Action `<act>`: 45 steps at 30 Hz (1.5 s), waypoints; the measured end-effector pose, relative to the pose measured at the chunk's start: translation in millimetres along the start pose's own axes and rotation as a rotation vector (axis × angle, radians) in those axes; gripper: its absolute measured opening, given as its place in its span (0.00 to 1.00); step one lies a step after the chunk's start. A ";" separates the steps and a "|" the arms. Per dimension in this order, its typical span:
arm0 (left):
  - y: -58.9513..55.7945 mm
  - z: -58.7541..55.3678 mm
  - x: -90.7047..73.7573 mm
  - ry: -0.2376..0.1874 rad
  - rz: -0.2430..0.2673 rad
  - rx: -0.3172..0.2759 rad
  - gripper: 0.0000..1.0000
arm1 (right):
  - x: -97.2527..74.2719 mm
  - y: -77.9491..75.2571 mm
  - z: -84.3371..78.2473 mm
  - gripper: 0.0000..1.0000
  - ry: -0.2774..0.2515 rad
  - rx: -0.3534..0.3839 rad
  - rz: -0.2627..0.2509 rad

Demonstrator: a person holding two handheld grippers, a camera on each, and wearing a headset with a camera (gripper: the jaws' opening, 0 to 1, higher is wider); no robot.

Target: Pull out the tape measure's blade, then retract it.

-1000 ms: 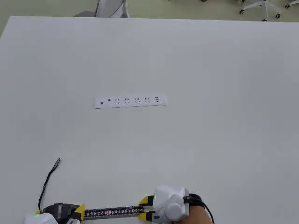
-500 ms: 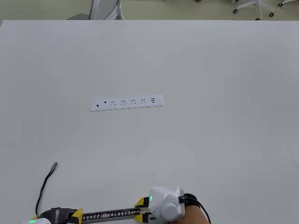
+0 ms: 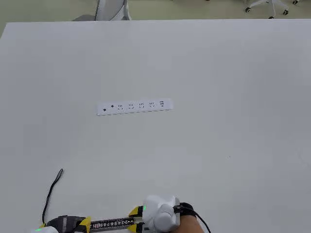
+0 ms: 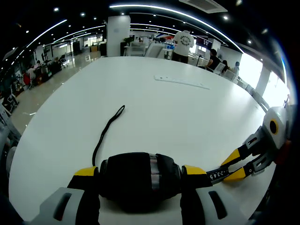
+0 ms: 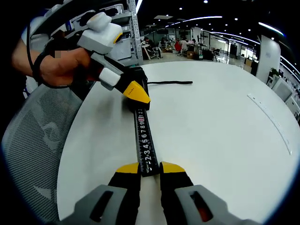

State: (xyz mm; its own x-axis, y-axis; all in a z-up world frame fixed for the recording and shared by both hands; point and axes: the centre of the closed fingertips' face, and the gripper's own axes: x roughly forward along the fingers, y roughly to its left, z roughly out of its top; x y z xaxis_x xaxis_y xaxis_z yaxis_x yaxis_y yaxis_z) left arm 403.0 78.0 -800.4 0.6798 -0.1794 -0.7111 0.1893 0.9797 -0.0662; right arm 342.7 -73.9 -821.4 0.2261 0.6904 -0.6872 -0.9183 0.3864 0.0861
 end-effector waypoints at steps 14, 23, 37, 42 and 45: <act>1.5 -1.5 1.5 -0.003 -0.004 -0.016 0.67 | 4.3 -2.7 4.3 0.14 -0.007 -0.003 0.000; 2.1 -2.6 0.8 -0.008 0.000 -0.028 0.67 | 5.5 -5.0 6.5 0.14 0.003 -0.016 0.006; 0.6 -0.2 2.1 -0.014 -0.020 -0.021 0.70 | 2.2 -2.6 0.2 0.15 -0.019 -0.029 0.001; 0.1 1.3 1.6 -0.010 -0.019 0.002 0.69 | 3.6 -1.3 1.2 0.14 -0.016 -0.049 0.016; 0.6 1.6 1.3 -0.023 -0.021 0.014 0.69 | 3.2 -1.0 1.3 0.14 -0.021 -0.044 0.017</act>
State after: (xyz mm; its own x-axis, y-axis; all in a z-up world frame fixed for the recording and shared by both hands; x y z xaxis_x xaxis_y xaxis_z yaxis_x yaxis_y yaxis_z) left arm 405.0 78.3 -800.2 0.6917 -0.2025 -0.6932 0.2134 0.9743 -0.0717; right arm 344.8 -71.3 -822.7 0.2168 0.7097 -0.6704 -0.9353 0.3477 0.0656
